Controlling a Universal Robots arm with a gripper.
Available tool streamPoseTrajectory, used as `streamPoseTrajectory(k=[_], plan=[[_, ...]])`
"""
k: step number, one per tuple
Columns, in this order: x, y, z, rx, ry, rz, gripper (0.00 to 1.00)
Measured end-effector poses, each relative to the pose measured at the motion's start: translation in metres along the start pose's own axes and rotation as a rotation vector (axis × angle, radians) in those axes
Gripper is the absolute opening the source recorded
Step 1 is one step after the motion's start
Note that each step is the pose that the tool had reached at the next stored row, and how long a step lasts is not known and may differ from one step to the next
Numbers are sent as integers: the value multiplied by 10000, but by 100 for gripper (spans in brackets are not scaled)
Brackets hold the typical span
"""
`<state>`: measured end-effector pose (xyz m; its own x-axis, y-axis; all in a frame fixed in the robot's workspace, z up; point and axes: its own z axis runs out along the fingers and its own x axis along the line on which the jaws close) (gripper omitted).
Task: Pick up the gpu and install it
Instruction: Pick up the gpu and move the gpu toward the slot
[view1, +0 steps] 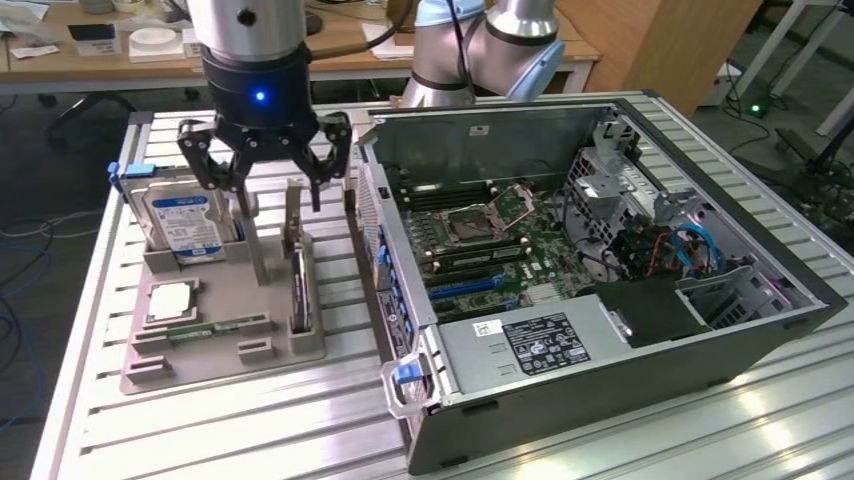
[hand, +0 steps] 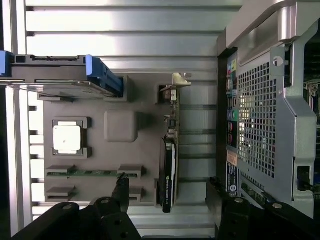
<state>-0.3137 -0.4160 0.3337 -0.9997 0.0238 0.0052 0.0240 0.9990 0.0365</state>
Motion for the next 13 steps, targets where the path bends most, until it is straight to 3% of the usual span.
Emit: streamPoseTrajectory(k=[13], plan=[[-17, 31, 240, 4, 16, 11, 72]])
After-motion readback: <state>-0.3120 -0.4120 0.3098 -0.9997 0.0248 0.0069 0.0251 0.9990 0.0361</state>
